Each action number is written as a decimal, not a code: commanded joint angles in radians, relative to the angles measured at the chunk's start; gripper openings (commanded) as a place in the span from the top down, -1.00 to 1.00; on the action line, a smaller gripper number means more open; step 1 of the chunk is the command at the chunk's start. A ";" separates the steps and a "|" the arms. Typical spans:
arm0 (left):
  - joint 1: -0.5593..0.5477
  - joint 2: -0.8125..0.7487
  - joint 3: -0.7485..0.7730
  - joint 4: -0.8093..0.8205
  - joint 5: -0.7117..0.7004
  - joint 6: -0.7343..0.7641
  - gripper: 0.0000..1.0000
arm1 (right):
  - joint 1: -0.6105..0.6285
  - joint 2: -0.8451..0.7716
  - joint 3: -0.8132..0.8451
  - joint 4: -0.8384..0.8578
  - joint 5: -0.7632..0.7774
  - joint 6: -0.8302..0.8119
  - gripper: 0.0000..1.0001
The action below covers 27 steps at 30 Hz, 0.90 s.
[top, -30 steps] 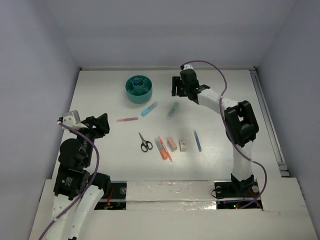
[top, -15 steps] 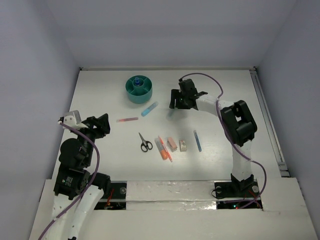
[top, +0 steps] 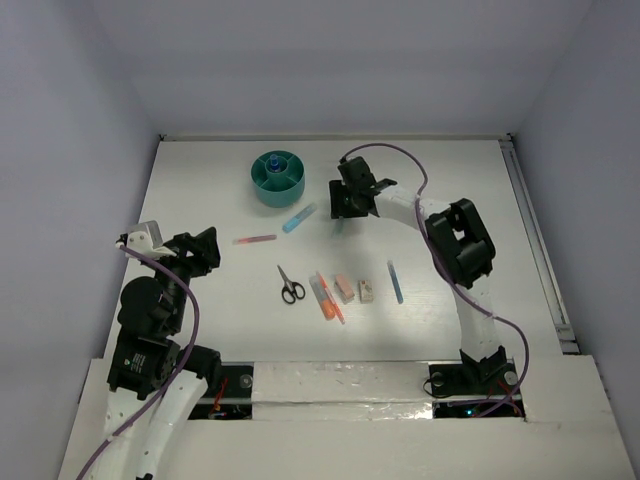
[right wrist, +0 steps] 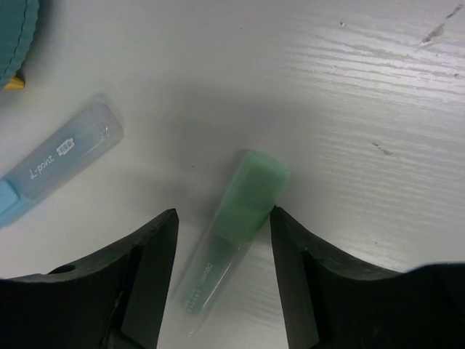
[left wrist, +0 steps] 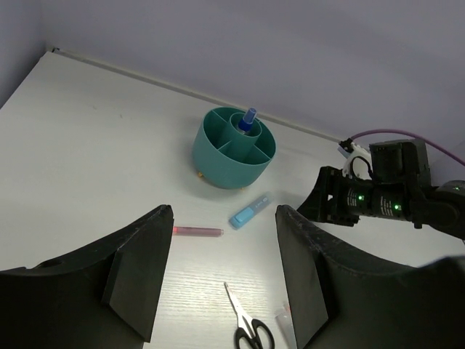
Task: Sort the stationery into containers
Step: Pick up the pen from the center of the board.
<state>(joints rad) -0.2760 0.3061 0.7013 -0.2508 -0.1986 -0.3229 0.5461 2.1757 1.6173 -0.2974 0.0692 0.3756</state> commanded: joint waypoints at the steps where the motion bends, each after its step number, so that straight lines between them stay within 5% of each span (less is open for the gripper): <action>1: -0.006 -0.001 -0.003 0.050 0.005 0.004 -0.10 | 0.015 0.032 0.079 -0.075 0.070 -0.044 -0.15; 7: -0.006 -0.001 0.000 0.051 0.002 0.004 -0.10 | 0.044 0.068 0.121 -0.129 0.152 -0.090 -0.06; 13: -0.006 -0.001 -0.002 0.051 0.004 0.005 -0.10 | 0.045 0.111 0.174 -0.152 0.169 -0.106 -0.19; 22: -0.006 -0.004 -0.002 0.051 0.007 0.005 -0.10 | 0.045 0.118 0.196 -0.154 0.172 -0.115 0.62; 27: -0.006 0.001 -0.002 0.054 0.008 0.005 -0.10 | 0.045 0.012 0.168 -0.039 0.173 -0.109 0.79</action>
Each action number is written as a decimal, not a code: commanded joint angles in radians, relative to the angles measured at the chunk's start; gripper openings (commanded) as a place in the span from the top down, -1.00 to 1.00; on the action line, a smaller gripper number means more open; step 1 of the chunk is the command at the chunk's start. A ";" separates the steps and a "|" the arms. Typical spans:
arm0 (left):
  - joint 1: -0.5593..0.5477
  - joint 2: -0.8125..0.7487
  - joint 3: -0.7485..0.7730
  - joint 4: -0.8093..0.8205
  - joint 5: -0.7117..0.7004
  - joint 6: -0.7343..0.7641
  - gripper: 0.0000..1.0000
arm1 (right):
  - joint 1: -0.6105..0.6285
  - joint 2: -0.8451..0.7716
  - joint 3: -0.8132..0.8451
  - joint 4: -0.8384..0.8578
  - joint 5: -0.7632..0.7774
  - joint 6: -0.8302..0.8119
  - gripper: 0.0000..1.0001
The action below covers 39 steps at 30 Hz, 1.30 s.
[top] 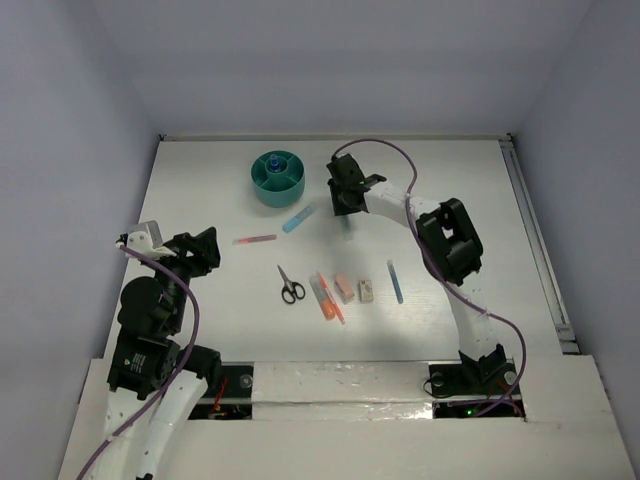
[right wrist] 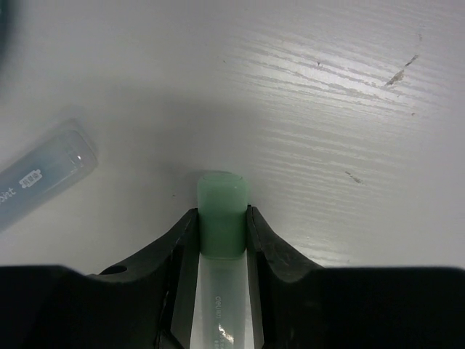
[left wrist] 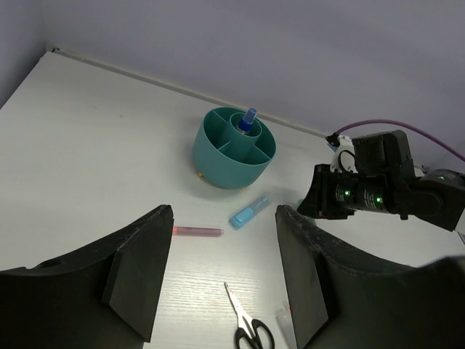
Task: Sort the stationery into containers
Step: Pick up the pen from the center of the board, then place the pen in the storage box.
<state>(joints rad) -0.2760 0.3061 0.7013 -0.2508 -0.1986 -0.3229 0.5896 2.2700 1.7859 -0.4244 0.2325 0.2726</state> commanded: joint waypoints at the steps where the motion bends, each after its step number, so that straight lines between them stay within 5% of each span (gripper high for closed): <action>1: -0.006 0.002 -0.003 0.054 0.008 0.007 -0.10 | 0.001 -0.104 -0.003 0.119 0.008 -0.004 0.79; 7: -0.006 0.007 -0.002 0.054 0.005 0.005 -0.10 | 0.001 -0.225 -0.080 0.546 -0.128 0.022 0.82; 16: -0.006 0.019 -0.002 0.054 -0.005 0.008 -0.10 | 0.001 -0.095 0.044 0.930 -0.111 0.080 0.85; 27: -0.006 0.018 0.001 0.054 -0.012 0.013 -0.10 | 0.010 0.134 0.295 0.989 -0.171 0.083 0.84; 39: -0.006 0.028 0.001 0.048 -0.012 0.015 -0.10 | 0.029 0.210 0.300 1.013 -0.185 0.054 0.84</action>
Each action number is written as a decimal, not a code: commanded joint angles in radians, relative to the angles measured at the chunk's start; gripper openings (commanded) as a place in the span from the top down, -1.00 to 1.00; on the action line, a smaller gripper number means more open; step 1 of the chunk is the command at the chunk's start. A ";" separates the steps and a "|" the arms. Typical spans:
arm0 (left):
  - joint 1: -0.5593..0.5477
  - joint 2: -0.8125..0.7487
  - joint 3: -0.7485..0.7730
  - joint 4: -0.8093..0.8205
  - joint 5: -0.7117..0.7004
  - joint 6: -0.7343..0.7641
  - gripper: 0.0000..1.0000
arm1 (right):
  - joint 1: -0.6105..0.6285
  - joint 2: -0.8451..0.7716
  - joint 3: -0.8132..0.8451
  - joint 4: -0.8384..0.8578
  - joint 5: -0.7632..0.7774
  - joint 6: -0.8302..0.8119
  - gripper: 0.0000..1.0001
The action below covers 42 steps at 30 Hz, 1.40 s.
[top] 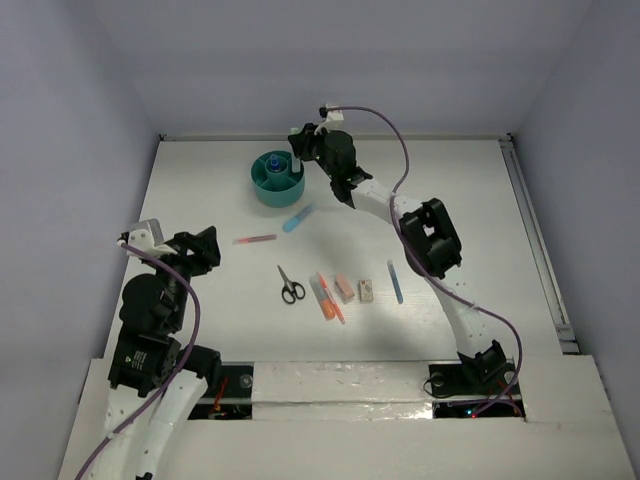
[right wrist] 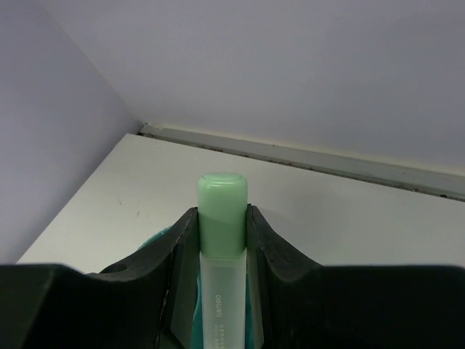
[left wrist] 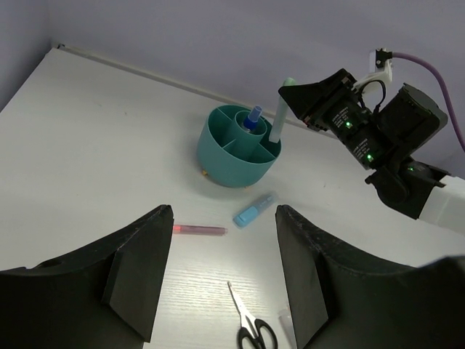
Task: Sort the stationery into containers
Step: Place the pen in the storage box, then pick up the pen from the center of the board.
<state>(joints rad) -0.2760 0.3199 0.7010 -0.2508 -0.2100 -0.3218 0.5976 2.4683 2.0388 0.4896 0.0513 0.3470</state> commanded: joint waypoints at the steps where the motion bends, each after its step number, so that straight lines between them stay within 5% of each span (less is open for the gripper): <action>1: -0.006 0.013 0.000 0.050 0.000 0.013 -0.10 | 0.021 0.012 0.040 0.104 -0.004 -0.019 0.84; 5: -0.006 0.019 0.003 0.048 -0.003 0.013 -0.10 | 0.021 0.006 0.006 0.112 0.002 -0.017 0.72; 9: -0.006 0.018 0.002 0.053 -0.002 0.015 -0.10 | 0.021 -0.023 -0.035 0.127 0.004 -0.016 0.07; 15: -0.006 0.022 0.002 0.053 0.008 0.015 -0.10 | 0.021 -0.087 -0.066 0.115 0.002 -0.031 -0.36; 20: 0.003 0.030 0.000 0.050 0.014 0.013 -0.10 | 0.021 -0.213 -0.231 0.156 -0.008 -0.048 -0.23; 21: 0.003 0.028 0.000 0.051 0.014 0.012 -0.10 | 0.021 -0.241 -0.268 0.161 -0.040 -0.060 0.19; 24: 0.012 0.034 0.002 0.056 0.009 0.012 -0.09 | 0.030 -0.350 -0.391 0.126 -0.149 -0.098 0.98; 28: 0.012 0.041 0.002 0.061 0.017 0.012 0.11 | 0.039 -0.397 -0.404 -0.072 -0.442 -0.138 1.00; 31: 0.021 0.047 0.002 0.064 0.005 0.012 0.56 | 0.083 -0.390 -0.390 -0.175 -0.543 -0.190 1.00; 35: 0.030 0.065 0.005 0.048 0.001 0.007 0.99 | 0.105 -0.374 -0.408 -0.255 -0.409 -0.171 0.99; 38: 0.031 0.068 0.006 0.050 -0.003 0.006 1.00 | 0.105 -0.382 -0.442 -0.309 -0.254 -0.083 0.95; 41: 0.031 0.070 0.008 0.051 0.006 0.006 1.00 | 0.105 -0.378 -0.456 -0.355 -0.113 -0.010 0.64; 42: 0.031 0.065 0.006 0.054 0.009 0.006 1.00 | 0.105 -0.373 -0.457 -0.364 -0.085 0.021 0.29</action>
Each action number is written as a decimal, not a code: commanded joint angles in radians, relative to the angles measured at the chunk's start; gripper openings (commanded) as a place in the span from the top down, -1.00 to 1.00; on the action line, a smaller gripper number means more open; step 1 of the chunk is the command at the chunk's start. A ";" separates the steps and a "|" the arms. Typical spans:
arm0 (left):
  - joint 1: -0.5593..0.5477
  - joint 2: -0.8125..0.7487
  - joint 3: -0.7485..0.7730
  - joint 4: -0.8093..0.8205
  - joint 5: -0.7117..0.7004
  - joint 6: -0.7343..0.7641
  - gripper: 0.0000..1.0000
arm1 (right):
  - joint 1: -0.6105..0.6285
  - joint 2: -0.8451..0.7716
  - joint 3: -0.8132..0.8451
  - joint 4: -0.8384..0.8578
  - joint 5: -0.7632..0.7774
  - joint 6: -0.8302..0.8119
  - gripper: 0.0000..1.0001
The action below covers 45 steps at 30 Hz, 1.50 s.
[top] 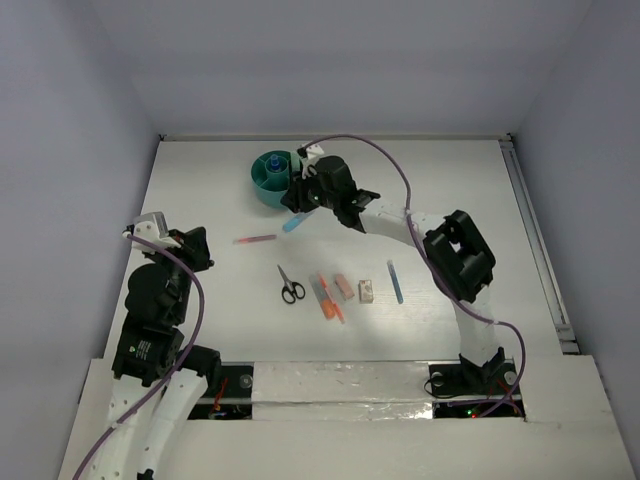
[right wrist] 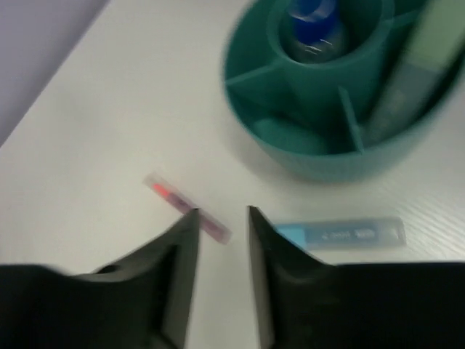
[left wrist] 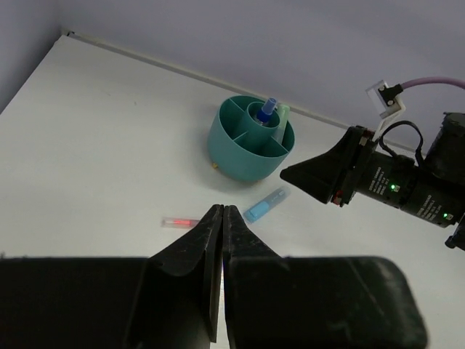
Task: Sort the stationery into containers
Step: Pick up the pen from the center of the board.
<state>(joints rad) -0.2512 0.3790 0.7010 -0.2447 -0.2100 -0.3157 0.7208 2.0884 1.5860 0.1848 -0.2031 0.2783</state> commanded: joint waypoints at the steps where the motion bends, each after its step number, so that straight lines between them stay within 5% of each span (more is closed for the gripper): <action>1: 0.006 0.003 0.006 0.047 0.011 0.000 1.00 | -0.018 0.021 -0.003 -0.088 0.197 0.107 0.12; 3: 0.006 0.003 0.008 0.048 0.011 0.000 0.96 | -0.018 0.033 0.003 -0.111 0.227 0.146 -0.38; 6: 0.006 -0.006 0.005 0.042 0.021 -0.002 0.89 | -0.009 0.070 0.023 -0.151 0.281 0.166 -0.54; 24: 0.006 -0.008 0.005 0.050 0.031 0.001 0.78 | 0.000 0.232 0.175 -0.246 0.412 0.196 -0.45; 36: -0.003 0.012 0.006 0.059 0.031 0.004 0.77 | 0.000 0.217 0.175 -0.298 0.527 -0.081 0.22; 45: -0.003 0.021 0.008 0.061 0.032 0.003 0.77 | -0.020 0.185 0.120 -0.274 0.409 -0.131 -0.16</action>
<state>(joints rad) -0.2535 0.3904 0.7013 -0.2340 -0.1860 -0.3157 0.7139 2.3070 1.7153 -0.0875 0.2531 0.1783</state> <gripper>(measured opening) 0.113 0.579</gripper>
